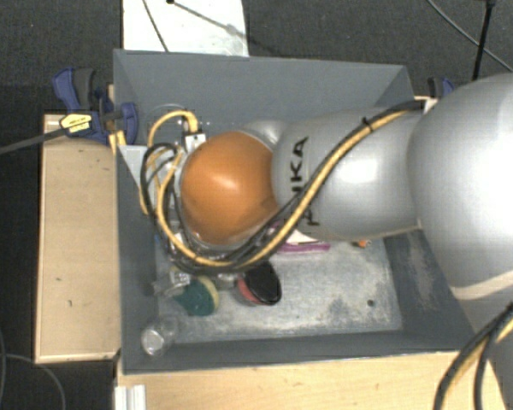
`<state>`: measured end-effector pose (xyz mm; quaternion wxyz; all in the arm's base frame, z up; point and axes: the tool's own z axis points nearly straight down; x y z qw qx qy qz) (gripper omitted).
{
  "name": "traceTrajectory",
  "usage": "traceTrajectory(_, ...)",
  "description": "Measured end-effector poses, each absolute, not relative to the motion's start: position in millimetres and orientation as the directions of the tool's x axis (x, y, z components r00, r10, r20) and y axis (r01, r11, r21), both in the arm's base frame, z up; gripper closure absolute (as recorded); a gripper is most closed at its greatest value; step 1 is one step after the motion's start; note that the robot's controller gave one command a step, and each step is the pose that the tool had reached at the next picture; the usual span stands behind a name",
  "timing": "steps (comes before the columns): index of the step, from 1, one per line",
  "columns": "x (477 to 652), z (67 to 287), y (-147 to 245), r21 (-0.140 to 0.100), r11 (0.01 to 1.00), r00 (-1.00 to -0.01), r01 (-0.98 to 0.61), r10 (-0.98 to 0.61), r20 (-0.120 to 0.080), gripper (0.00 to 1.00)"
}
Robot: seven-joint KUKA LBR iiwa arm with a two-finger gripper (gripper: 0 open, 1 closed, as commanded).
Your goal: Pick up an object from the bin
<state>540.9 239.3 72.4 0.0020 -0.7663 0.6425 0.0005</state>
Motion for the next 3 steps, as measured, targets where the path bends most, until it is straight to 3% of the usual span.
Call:
traceTrajectory(1,541.5,73.1,238.3,-0.001,-0.169,0.169,-0.986,-0.986,-0.001,1.0)
traceTrajectory(2,543.5,166.7,239.3,-0.01,-0.161,0.161,-0.987,-0.987,-0.004,1.0)
traceTrajectory(3,544.4,187.8,240.1,-0.005,-0.149,0.149,-0.989,-0.989,-0.003,1.0)
